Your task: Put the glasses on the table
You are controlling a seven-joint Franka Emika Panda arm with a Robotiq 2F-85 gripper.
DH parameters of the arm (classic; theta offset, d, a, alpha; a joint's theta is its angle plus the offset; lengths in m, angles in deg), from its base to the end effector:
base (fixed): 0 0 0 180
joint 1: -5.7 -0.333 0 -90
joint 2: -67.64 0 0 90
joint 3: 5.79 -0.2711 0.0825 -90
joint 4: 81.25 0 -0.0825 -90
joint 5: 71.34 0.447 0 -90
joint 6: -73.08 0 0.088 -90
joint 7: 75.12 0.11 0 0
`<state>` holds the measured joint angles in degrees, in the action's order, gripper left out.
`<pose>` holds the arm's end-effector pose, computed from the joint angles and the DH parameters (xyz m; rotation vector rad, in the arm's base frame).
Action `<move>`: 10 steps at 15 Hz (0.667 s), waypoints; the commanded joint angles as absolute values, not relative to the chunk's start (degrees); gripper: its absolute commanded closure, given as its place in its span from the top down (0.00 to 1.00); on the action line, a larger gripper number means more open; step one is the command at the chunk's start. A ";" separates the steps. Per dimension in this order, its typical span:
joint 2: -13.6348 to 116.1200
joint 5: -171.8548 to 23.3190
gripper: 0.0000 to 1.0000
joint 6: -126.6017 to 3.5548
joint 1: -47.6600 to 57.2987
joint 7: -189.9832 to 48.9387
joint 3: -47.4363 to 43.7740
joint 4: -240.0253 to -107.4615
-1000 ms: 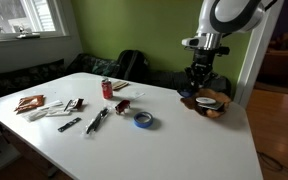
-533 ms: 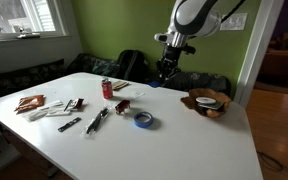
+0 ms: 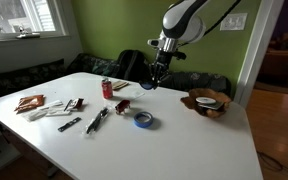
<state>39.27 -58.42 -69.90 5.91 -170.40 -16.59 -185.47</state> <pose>0.6828 0.1228 0.2038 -2.0739 -2.2430 -0.4557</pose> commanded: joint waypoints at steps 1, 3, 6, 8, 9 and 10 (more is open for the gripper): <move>34.95 -63.73 0.03 -71.73 4.47 -164.11 -13.84 -182.23; 32.09 -65.59 0.03 -70.94 4.85 -161.74 -13.70 -179.49; 28.79 -68.05 0.03 -68.02 4.80 -157.79 -13.51 -174.95; 25.67 -69.54 0.03 -65.06 4.53 -155.21 -13.29 -170.74; 24.07 -69.65 0.03 -63.29 4.77 -155.00 -13.91 -168.69; 22.77 -70.10 0.03 -62.28 4.44 -154.11 -13.95 -167.16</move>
<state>28.02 -67.82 -66.60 5.25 -157.26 -14.01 -174.13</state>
